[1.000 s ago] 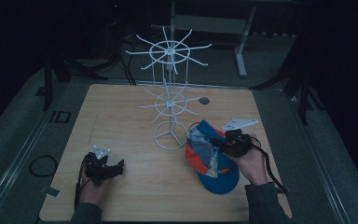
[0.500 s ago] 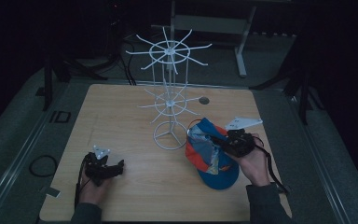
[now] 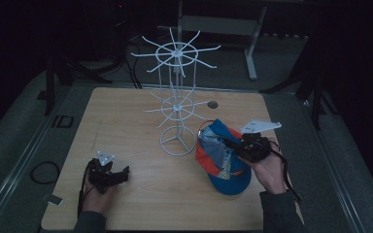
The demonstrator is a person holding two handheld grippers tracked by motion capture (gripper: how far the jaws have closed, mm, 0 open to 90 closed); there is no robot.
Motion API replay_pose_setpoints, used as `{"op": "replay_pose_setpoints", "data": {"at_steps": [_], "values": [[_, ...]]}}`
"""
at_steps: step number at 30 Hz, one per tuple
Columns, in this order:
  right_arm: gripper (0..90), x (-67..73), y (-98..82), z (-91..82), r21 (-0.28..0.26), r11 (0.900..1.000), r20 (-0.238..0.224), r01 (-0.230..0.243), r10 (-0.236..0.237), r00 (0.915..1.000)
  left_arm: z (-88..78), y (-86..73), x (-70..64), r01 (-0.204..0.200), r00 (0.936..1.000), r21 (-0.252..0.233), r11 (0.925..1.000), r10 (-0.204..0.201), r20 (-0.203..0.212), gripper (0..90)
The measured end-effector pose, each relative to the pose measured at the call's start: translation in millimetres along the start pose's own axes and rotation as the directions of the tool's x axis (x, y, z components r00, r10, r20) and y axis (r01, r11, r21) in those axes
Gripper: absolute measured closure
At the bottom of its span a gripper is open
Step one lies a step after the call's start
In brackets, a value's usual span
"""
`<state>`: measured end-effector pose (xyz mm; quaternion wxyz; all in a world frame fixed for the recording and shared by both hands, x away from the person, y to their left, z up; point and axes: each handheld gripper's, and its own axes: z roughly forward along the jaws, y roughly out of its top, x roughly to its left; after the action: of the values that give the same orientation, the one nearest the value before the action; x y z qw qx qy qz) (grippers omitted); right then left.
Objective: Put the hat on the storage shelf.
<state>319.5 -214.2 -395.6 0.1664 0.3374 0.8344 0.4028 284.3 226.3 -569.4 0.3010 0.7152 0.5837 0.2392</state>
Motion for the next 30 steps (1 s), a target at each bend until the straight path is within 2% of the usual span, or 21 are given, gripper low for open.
{"op": "replay_pose_setpoints", "data": {"at_steps": [30], "values": [[88.1, -5.8, 7.4, -25.9, -0.044, 0.999, 0.018, 0.003, -0.002, 0.9998, 0.2, 0.0, -0.1, 0.001, 1.0000, -0.003, 1.0000, -0.001, -0.001, 14.7]]}}
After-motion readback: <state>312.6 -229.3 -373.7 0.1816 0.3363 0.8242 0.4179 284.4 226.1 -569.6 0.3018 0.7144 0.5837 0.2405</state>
